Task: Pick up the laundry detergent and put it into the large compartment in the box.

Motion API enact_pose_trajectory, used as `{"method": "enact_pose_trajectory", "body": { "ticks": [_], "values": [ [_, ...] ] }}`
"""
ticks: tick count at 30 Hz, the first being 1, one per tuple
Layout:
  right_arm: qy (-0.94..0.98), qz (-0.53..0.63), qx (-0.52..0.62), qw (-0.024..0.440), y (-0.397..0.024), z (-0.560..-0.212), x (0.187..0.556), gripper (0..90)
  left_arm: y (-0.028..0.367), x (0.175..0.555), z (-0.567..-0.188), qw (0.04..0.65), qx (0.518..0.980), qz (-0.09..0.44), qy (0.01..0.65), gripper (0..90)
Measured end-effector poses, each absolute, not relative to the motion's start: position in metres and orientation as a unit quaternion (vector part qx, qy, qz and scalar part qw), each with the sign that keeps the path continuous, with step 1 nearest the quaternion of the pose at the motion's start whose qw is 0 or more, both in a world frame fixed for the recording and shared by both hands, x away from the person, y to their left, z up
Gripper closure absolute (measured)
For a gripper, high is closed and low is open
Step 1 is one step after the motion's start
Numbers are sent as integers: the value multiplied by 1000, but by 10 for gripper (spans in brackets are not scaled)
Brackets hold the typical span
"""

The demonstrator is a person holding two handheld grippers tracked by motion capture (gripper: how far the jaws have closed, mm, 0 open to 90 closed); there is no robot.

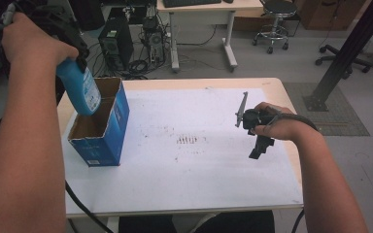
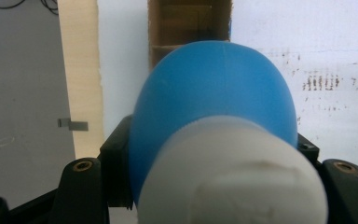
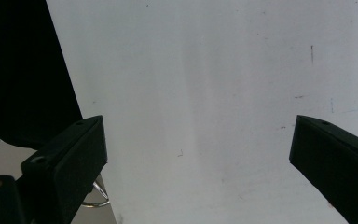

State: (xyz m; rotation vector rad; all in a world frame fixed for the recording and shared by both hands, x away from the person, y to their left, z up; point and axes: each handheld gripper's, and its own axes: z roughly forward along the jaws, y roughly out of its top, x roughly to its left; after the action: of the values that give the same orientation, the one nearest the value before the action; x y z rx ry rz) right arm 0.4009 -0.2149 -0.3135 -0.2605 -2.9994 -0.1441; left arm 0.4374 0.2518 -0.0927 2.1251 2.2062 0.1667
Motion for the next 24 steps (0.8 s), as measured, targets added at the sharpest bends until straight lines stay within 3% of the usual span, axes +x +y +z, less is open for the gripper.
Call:
{"method": "enact_pose_trajectory", "body": {
  "ticks": [24],
  "values": [
    [-993,-45,-86,66,-213,-313,401,39,252,448,-163,16,695,39,718,376]
  ]
}}
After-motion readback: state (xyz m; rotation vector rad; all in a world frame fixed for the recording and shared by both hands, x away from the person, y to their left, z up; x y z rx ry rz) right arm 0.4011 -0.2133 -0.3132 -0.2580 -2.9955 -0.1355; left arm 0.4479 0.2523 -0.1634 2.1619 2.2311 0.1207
